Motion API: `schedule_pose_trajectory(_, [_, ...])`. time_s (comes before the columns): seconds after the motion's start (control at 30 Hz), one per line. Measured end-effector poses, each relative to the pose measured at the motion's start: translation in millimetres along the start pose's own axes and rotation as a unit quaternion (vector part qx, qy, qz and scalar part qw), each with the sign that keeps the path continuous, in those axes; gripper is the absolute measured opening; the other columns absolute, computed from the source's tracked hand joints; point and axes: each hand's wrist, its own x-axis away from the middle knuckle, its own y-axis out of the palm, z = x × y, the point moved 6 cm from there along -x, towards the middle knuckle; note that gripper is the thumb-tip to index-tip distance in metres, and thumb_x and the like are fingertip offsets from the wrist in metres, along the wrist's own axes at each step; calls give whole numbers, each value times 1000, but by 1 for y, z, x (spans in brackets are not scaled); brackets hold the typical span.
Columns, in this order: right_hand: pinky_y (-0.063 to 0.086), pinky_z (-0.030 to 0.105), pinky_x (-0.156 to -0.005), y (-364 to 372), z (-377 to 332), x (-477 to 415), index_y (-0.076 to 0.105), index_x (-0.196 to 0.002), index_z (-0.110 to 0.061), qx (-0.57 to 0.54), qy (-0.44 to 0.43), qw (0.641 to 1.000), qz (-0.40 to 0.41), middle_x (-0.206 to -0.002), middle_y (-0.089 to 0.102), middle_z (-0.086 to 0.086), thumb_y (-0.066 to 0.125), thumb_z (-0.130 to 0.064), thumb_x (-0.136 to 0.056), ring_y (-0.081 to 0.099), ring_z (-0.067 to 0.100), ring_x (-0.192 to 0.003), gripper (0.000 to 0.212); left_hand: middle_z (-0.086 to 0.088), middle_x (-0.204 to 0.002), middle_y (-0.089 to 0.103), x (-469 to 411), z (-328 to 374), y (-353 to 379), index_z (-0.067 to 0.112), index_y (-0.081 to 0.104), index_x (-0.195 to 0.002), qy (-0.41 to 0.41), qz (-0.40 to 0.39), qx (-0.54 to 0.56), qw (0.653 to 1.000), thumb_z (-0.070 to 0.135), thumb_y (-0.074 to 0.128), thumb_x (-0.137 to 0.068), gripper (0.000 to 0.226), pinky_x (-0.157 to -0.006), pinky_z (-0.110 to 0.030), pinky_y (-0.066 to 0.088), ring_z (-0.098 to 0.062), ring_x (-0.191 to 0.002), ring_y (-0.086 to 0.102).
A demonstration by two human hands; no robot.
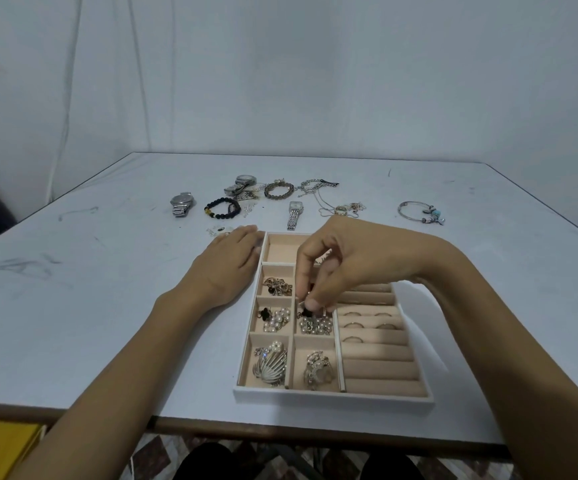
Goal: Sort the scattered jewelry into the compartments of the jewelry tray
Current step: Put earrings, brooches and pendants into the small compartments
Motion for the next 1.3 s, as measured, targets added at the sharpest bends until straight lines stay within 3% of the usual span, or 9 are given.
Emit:
schedule_pose_trajectory(0.1, [58,35,-75,0,1,-1,69,-85,3,4,9,1000,1,-66,72,4,77,2,-75,69,20,-62,13,-5,-151,35,1,0,0,14,39,-142,-2,3,-1,1000,26,28,-104,42,-117,-36,20,-19,-140,30])
schedule_pose_trajectory(0.4, [51,20,-54,6,0,-5,70,-82,1,18,-12,1000,-18,-66,70,9,78,0,-75,61,18,-54,11,-5,-150,36,0,1,0,14,40,-141,1,4,-1,1000,25,29,-103,41,-117,-36,20,-18,-140,30])
schedule_pose_trajectory(0.5, [46,14,-52,6,2,-7,72,-81,-2,33,-17,999,-19,-62,69,-2,79,-2,-74,59,8,-53,10,-5,-150,36,0,-1,1,14,40,-142,-1,3,-1,1000,25,29,-103,41,-117,-37,20,-19,-140,30])
schedule_pose_trajectory(0.67, [44,30,-61,0,2,-5,75,-85,-9,54,-28,998,-11,-61,67,-10,78,-10,-76,55,7,-57,9,-5,-149,37,1,1,-1,14,41,-140,-3,1,1,1000,32,24,-102,46,-116,-38,22,-20,-138,33])
schedule_pose_trajectory(0.83, [44,22,-54,-56,28,-7,72,-95,-7,-20,8,985,174,-75,71,2,67,-7,-86,63,7,-62,11,-6,-150,36,1,1,-1,14,40,-142,-3,-12,-7,1000,37,20,-97,54,-117,-39,21,-20,-139,32])
schedule_pose_trajectory(1.0, [46,25,-50,-117,98,-13,69,-92,-10,-19,106,906,409,-86,66,10,53,5,-86,58,18,-67,22,-6,-148,38,1,1,-1,13,41,-140,-2,-2,-1,1000,35,23,-99,50,-116,-39,23,-20,-138,34])
schedule_pose_trajectory(1.1, [48,29,-64,-129,132,-24,69,-98,-15,68,161,886,430,-103,65,14,45,7,-86,59,25,-83,35,-4,-147,39,1,3,-3,13,42,-140,0,-3,-1,1000,41,17,-89,63,-114,-35,25,-19,-136,35])
schedule_pose_trajectory(1.2, [43,32,-82,-129,143,-37,67,-105,-23,133,147,883,425,-110,60,6,56,-6,-87,56,23,-99,27,-3,-146,40,1,3,-4,13,43,-139,2,-1,-2,1000,41,16,-88,64,-112,-31,26,-18,-134,36])
schedule_pose_trajectory(1.3, [41,34,-82,-121,135,-56,64,-113,-33,195,114,892,392,-110,50,0,59,-19,-91,51,21,-103,27,-1,-145,40,0,1,-4,14,43,-138,0,-2,-4,1000,42,17,-88,64,-111,-31,27,-17,-133,36])
